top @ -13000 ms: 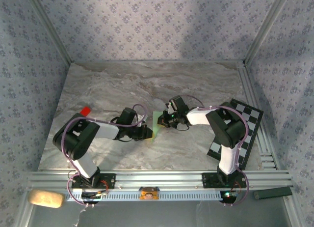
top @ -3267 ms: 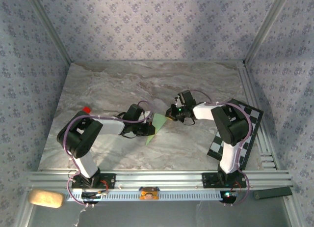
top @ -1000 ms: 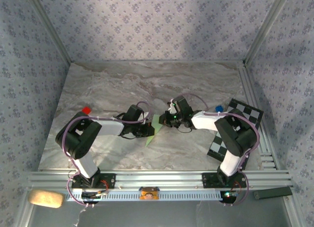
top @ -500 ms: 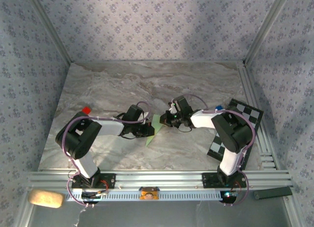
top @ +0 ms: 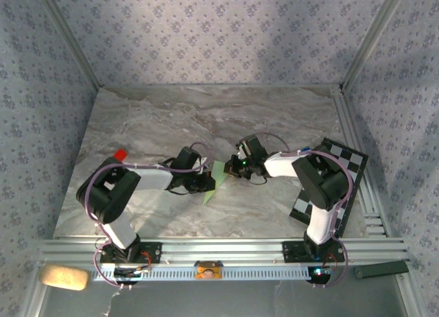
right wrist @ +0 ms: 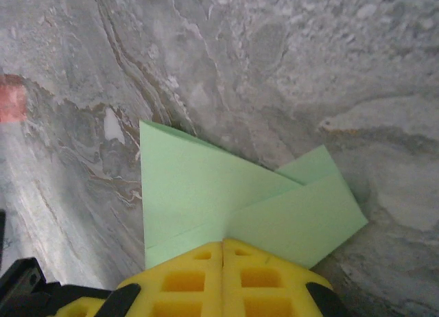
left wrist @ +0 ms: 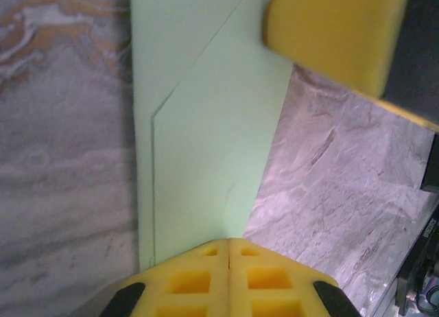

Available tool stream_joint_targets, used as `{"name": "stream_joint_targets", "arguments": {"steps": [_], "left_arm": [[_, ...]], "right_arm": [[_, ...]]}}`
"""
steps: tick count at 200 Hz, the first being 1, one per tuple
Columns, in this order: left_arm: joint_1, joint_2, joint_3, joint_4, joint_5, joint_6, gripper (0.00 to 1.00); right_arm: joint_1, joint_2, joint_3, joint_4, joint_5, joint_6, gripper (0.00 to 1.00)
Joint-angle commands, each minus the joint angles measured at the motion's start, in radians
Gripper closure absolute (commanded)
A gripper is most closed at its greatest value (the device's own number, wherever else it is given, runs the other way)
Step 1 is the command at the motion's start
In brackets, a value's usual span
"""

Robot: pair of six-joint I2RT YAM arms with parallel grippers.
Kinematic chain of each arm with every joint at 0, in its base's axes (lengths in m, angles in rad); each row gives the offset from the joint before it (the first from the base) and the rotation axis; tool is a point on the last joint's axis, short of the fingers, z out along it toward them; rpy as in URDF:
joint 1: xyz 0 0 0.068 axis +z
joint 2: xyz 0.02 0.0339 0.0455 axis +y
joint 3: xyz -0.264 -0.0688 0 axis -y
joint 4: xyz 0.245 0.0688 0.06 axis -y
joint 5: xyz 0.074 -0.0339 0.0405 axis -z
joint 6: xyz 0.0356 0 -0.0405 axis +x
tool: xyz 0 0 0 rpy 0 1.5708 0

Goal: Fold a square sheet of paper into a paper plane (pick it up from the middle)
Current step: Fold the wing for the fifth time at the center of the table.

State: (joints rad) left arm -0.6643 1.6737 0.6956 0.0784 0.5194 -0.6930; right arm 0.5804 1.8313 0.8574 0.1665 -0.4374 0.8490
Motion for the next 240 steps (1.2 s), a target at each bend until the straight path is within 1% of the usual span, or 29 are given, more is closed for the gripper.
{"name": "stream_joint_targets", "arguments": {"steps": [1,12,22,31,50,80,104,129,151,193,240], "left_arm": [[-0.011,-0.067,0.049,-0.133,-0.017,0.006,0.99],[-0.011,-0.094,0.071,-0.15,-0.015,0.006,0.96],[-0.016,-0.122,0.08,-0.142,0.0,0.007,0.91],[-0.017,-0.139,0.09,-0.146,0.004,0.013,0.88],[-0.02,-0.132,0.108,-0.163,0.011,0.024,0.87],[-0.023,-0.039,0.143,-0.15,0.065,0.021,0.87],[-0.032,0.004,0.159,-0.182,0.02,0.029,0.87],[-0.034,0.04,0.13,-0.174,0.023,0.024,0.88],[-0.036,0.031,0.063,-0.191,0.015,0.027,0.89],[-0.035,-0.052,-0.081,-0.198,0.012,0.029,0.9],[-0.038,-0.134,-0.147,-0.246,0.004,0.04,0.91]], "right_arm": [[-0.017,0.048,-0.056,-0.048,0.071,0.013,0.99],[-0.024,0.053,-0.064,-0.028,0.054,0.018,0.99],[-0.023,0.05,-0.062,-0.036,0.057,0.012,0.99],[-0.023,0.046,-0.059,-0.049,0.064,0.004,0.99],[-0.025,0.04,-0.06,-0.048,0.063,0.002,0.99],[-0.025,0.039,-0.059,-0.047,0.061,0.005,0.99],[-0.025,0.036,-0.062,-0.047,0.065,0.008,0.99],[-0.026,0.03,-0.064,-0.048,0.072,0.013,0.99],[-0.027,0.023,-0.067,-0.056,0.082,0.009,0.99],[-0.027,0.015,-0.074,-0.057,0.09,0.008,0.99],[-0.03,0.011,-0.077,-0.06,0.091,0.007,0.99]]}}
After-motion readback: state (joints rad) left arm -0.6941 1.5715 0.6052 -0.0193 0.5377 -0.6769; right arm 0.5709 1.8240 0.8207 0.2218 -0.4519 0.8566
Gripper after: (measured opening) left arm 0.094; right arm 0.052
